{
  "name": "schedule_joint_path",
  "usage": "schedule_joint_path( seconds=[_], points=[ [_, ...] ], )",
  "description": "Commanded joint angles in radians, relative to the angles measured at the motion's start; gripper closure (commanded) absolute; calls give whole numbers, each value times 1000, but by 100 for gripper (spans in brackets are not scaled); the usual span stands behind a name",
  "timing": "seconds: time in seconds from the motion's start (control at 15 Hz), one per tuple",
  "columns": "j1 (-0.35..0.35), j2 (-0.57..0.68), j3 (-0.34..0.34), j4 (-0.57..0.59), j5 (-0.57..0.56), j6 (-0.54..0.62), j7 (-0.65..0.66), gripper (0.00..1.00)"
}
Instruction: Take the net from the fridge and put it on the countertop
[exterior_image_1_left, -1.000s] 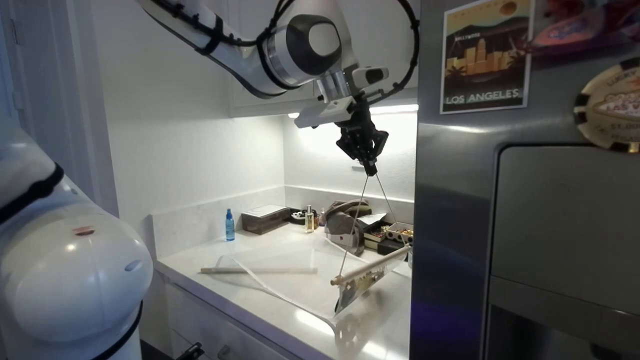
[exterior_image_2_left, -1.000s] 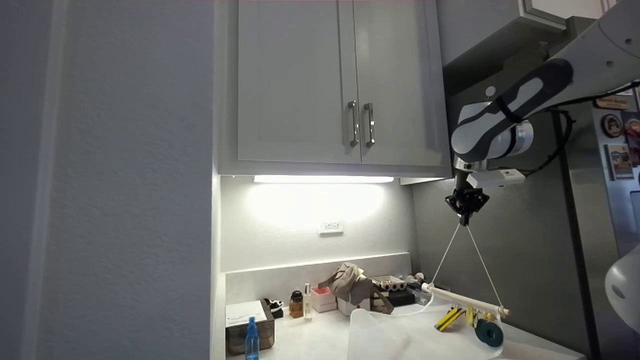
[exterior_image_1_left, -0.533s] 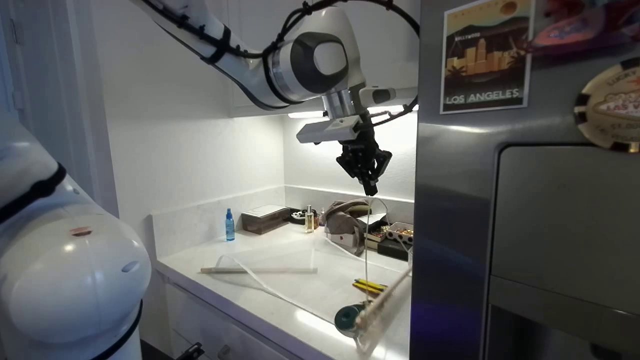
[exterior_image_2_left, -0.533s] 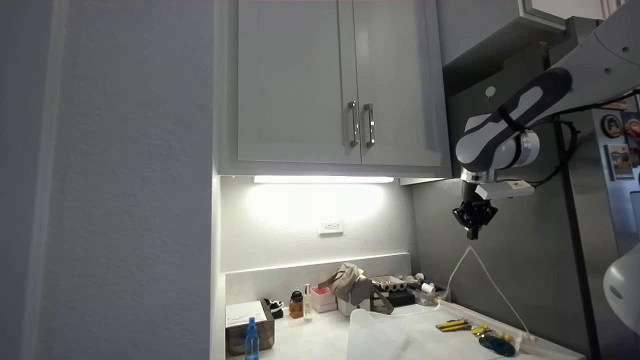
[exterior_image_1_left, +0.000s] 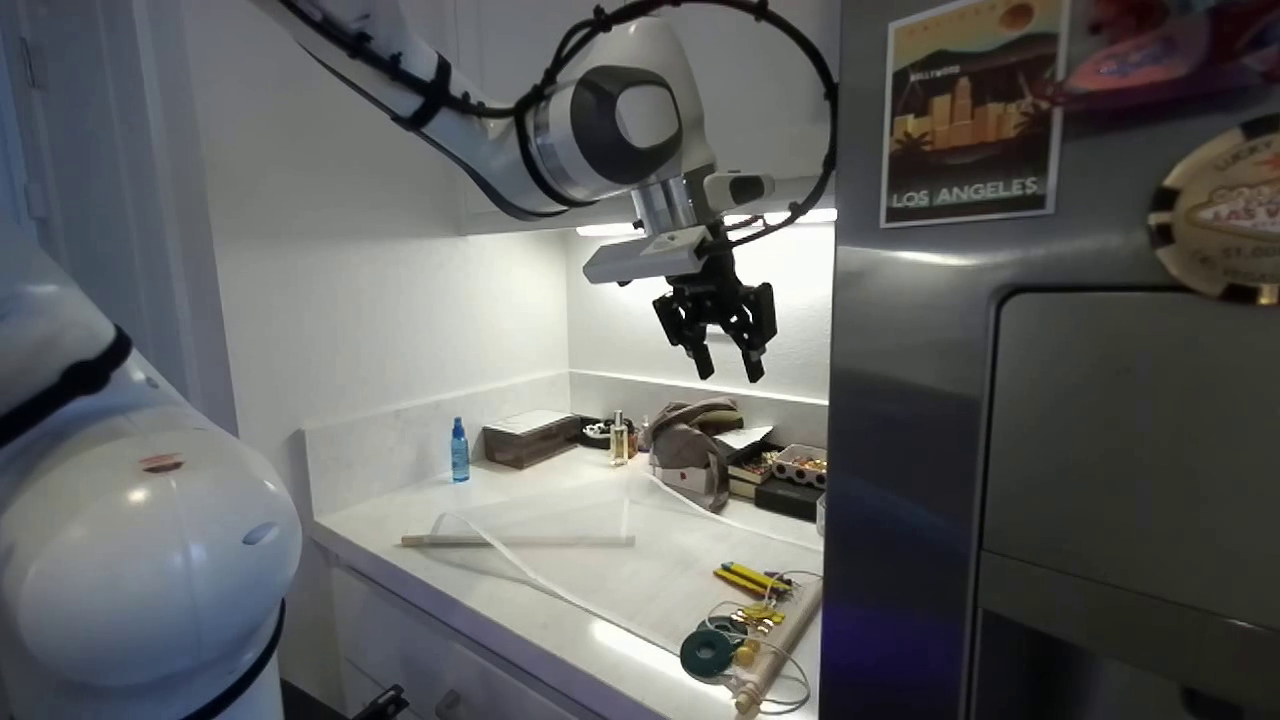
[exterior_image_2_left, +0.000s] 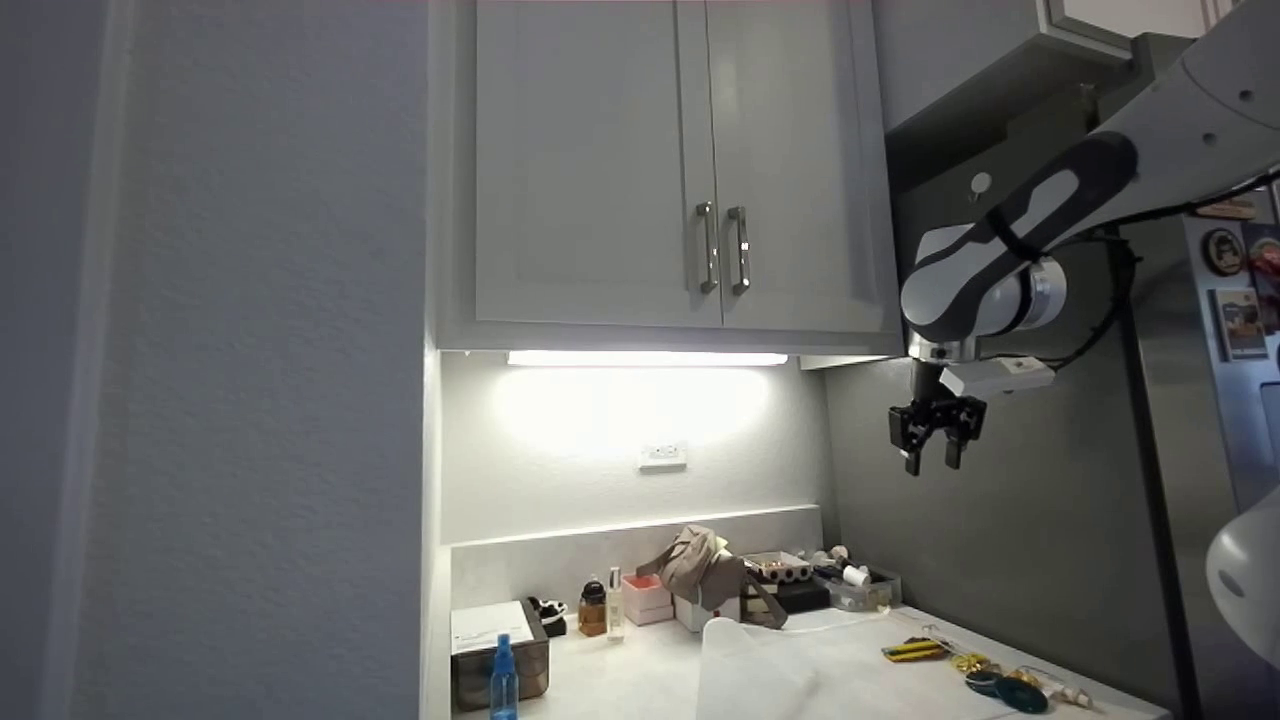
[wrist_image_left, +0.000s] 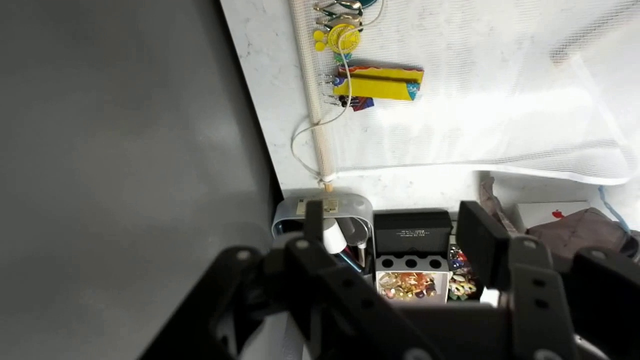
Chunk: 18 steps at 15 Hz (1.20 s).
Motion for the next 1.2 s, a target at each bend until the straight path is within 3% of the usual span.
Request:
schedule_joint_path(
  seconds=[0.0,0.27,0.33,1.13],
  points=[
    [16,-50,29,-14,41,-57,-44,1],
    [64,-103,32,-10,112,-164,-94,0],
    [41,-52,38,1,86,-115,-61,0],
    [40,-51,38,3,89,-123,-65,0]
  ],
)
